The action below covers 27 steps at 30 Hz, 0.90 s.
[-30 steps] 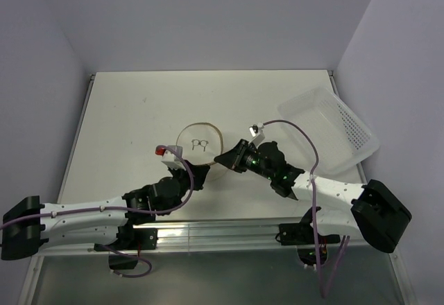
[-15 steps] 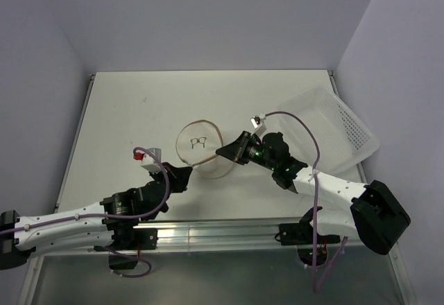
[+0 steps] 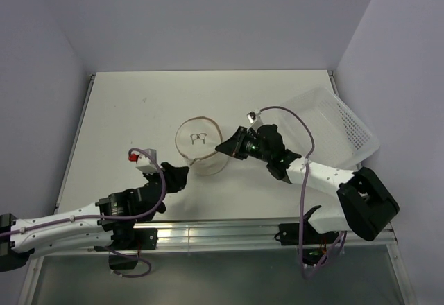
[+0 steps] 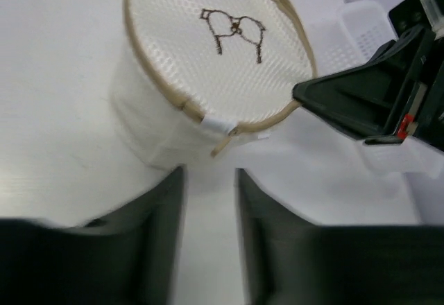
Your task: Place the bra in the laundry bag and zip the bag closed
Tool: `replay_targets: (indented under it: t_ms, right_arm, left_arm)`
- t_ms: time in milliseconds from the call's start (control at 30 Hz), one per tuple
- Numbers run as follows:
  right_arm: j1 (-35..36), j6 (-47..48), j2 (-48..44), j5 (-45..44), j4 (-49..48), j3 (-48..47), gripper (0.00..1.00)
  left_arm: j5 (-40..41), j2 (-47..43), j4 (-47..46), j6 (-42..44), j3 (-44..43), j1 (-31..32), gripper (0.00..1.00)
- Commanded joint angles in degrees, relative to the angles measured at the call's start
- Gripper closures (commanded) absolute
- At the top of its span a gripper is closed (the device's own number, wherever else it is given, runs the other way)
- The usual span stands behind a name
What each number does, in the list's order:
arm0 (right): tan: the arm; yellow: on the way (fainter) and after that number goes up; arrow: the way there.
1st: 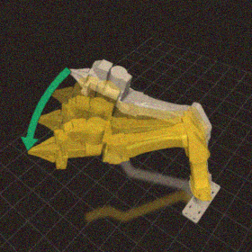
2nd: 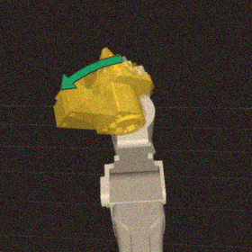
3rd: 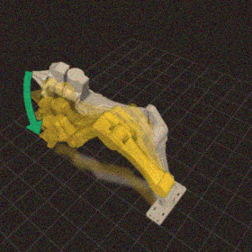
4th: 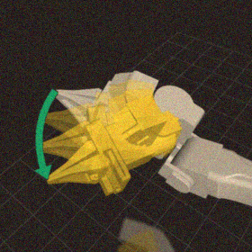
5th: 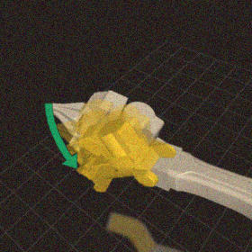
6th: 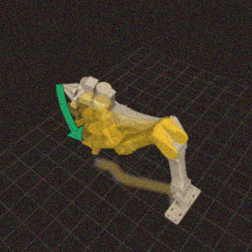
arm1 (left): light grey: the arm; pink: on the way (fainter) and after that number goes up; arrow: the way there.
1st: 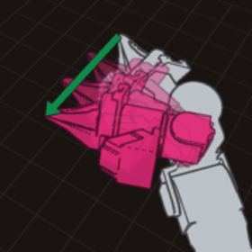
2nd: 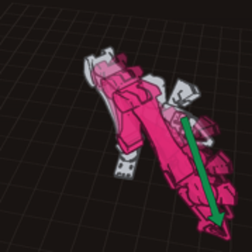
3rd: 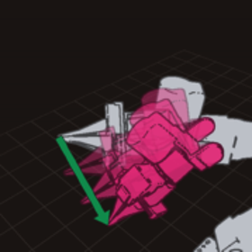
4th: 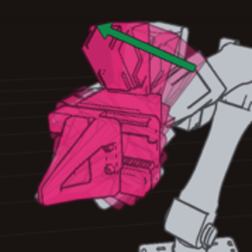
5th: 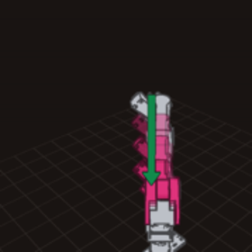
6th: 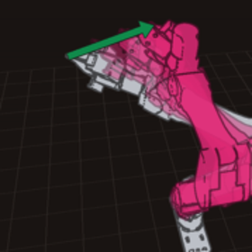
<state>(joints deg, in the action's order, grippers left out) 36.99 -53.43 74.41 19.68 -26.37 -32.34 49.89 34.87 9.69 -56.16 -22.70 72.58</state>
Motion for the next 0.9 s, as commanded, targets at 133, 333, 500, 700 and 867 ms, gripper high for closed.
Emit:
replay_targets:
  t_ms: [133,333,500,700,867]
  right_arm:
    - [-2.19,5.26,4.16,-4.82,4.3,-5.98,0.22]
    - [-2.28,9.74,-3.2,-9.74,11.68,-8.88,0.0]
    - [-2.28,15.36,-16.73,-16.95,21.87,-10.47,0.0]
    - [-2.36,21.08,-35.45,-28.18,36.08,-10.46,0.01]
    - [-2.36,22.49,-47.75,-33.3,45.52,-8.63,0.0]
  left_arm:
    - [5.74,-2.0,4.98,7.73,-9.99,-0.24,0.01]
    - [7.06,-2.79,12.36,11.07,-20.35,-0.24,0.01]
    - [7.06,-5.69,15.08,13.62,-22.91,-0.24,0.01]
    - [2.24,-12.19,15.01,17.04,-22.57,-0.24,0.01]
    - [-0.66,-17.02,18.52,16.61,-22.39,-0.24,0.01]
